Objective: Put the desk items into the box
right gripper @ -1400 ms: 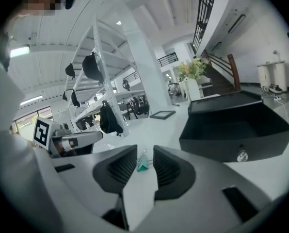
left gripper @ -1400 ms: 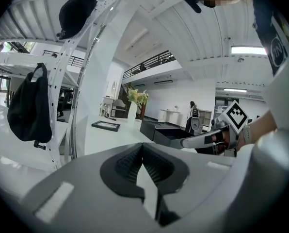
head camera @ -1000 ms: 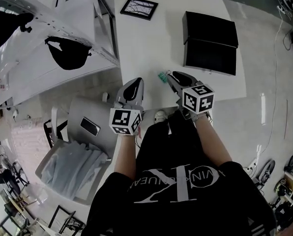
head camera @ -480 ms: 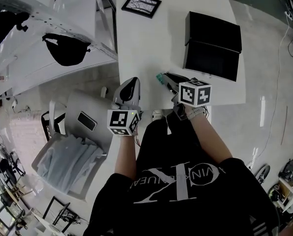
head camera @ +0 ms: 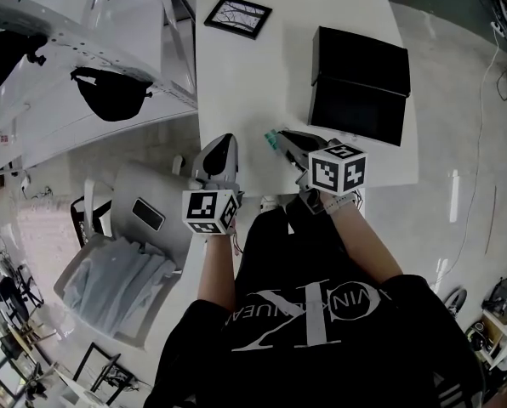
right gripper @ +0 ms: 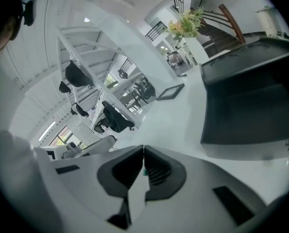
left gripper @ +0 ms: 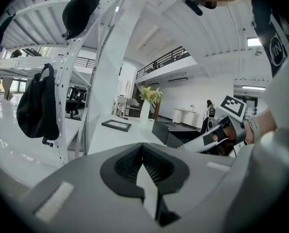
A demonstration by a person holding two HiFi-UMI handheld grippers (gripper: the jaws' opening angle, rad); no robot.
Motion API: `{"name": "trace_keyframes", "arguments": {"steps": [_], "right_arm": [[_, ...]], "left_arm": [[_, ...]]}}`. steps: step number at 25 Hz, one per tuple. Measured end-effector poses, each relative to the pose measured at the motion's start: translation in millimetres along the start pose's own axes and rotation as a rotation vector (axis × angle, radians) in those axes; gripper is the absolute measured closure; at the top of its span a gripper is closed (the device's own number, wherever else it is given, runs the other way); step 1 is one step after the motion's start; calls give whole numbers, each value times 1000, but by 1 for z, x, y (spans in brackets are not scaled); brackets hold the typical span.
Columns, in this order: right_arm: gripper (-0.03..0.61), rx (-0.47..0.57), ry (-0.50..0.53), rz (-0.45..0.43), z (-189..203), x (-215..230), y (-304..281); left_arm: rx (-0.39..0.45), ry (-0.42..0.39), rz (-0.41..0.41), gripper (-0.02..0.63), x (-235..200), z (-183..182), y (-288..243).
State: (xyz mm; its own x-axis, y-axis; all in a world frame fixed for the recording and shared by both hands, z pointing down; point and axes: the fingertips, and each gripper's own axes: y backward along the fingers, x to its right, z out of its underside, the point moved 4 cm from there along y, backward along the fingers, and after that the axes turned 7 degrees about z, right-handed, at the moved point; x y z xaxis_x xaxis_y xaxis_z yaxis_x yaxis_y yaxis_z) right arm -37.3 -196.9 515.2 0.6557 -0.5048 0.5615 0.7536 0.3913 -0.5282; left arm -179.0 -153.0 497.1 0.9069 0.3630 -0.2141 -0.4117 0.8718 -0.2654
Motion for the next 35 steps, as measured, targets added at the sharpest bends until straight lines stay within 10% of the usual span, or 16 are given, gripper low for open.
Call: {"name": "trace_keyframes", "arguments": {"steps": [35], "right_arm": [[560,65,298,255,-75,72,93]], "left_arm": [[8,-38,181,606,57,-29,-104]]}}
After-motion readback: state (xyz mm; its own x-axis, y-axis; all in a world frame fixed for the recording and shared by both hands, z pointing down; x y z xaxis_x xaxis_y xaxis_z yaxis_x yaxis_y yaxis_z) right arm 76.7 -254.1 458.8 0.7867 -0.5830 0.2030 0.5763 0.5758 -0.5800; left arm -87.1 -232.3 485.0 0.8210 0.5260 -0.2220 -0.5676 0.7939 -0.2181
